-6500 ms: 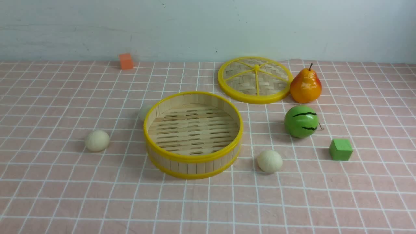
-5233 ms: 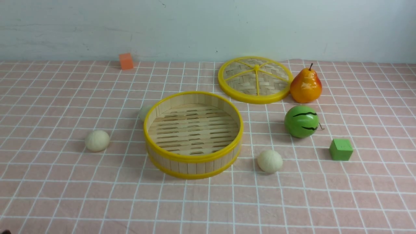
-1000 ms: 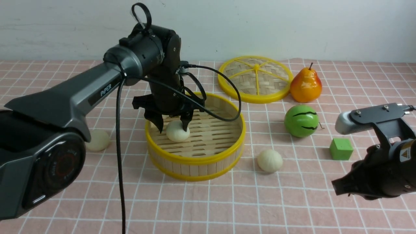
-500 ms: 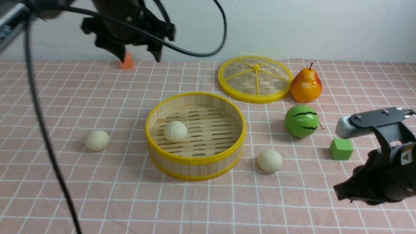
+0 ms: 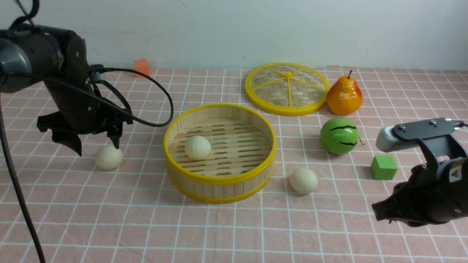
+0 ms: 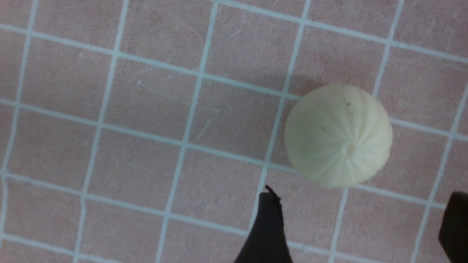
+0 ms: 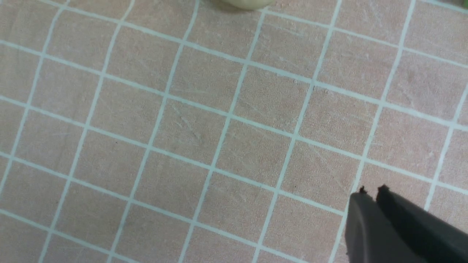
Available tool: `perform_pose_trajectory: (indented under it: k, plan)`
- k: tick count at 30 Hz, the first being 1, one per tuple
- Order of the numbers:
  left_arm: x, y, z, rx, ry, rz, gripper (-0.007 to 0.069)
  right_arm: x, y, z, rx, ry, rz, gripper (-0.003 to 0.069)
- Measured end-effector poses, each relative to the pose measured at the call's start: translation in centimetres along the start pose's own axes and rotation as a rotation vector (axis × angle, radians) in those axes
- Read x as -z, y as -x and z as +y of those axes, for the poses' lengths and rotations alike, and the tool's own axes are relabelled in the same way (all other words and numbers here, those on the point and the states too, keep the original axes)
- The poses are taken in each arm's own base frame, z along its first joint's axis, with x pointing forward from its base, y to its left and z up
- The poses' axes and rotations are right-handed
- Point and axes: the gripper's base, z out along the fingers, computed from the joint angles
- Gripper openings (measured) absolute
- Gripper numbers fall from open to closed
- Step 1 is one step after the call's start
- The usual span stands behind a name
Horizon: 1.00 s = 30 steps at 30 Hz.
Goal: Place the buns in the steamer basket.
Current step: Use the left arm to grab a steamed stuffed bun
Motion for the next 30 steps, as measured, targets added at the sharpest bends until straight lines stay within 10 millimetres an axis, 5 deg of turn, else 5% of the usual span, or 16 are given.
perform_pose_trajectory:
  k: [7,23,30]
  plan:
    - [-2.1,0.0,-0.1,0.000,0.011,0.015,0.0571,0.0,-0.2,0.1,-0.017,0.013,0.024,0.0042]
    - [-2.6,0.4,-0.4,-0.001,-0.010,-0.038,0.0552,0.0,-0.2,0.9,-0.031,0.101,0.026,0.0059]
    - [-5.8,-0.3,-0.4,-0.008,0.012,0.034,0.0363,0.1,-0.3,1.0,-0.027,0.105,0.036,0.0066]
